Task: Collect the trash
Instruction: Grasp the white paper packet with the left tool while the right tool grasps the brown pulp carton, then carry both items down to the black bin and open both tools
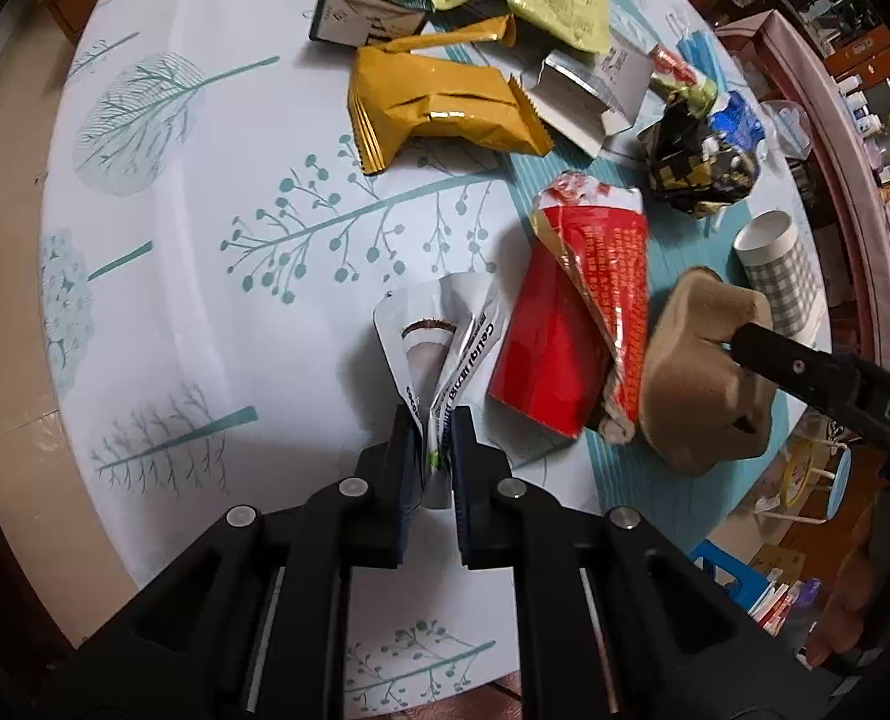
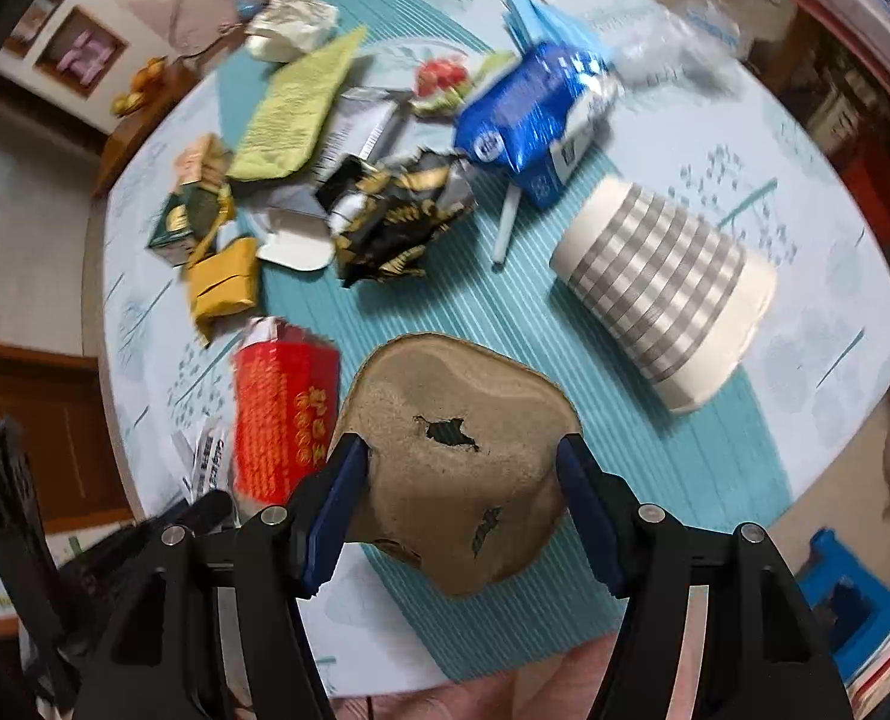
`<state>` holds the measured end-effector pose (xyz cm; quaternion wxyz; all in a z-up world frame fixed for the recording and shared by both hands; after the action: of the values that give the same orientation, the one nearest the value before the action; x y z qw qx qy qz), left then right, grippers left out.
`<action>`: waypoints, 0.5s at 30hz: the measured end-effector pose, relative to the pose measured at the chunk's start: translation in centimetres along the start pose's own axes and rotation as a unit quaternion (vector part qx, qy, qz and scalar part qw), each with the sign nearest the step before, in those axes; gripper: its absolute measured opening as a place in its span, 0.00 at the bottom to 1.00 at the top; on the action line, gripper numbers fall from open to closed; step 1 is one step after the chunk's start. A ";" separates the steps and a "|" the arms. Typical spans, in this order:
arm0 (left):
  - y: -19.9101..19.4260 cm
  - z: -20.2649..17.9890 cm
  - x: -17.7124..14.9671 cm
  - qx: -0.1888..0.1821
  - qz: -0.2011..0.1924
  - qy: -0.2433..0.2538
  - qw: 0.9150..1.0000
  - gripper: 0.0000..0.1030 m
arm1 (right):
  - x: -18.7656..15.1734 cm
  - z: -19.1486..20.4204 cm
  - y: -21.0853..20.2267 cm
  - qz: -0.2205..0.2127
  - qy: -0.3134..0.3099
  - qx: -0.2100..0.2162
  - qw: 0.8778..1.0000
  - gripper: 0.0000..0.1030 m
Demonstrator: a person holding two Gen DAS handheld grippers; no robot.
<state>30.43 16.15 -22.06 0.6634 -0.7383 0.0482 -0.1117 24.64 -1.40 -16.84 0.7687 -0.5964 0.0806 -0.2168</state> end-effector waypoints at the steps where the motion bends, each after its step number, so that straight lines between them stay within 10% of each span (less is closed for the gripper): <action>1: -0.4 0.0 -0.1 -0.002 -0.004 -0.001 1.000 0.08 | 0.0 0.2 -0.9 -0.006 -0.016 0.000 1.000 0.63; 15: -7.7 -2.3 -3.8 -0.009 -0.073 -0.002 0.997 0.08 | -2.3 -2.6 -7.9 -0.053 -0.114 0.032 0.992 0.63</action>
<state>25.64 15.66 -14.61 0.6469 -0.7461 -0.0060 -0.1575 19.75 -4.21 -10.35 0.7791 -0.5954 -0.0464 -0.1904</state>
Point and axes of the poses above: each gripper's, at about its wrist camera, not at the fingertips, and y roughly the way its jaws point, z to its left, x to its top, the point moved 8 cm from there along y, roughly the way its jaws point, and after that the axes turned 8 degrees about x, right-handed, at the moved point
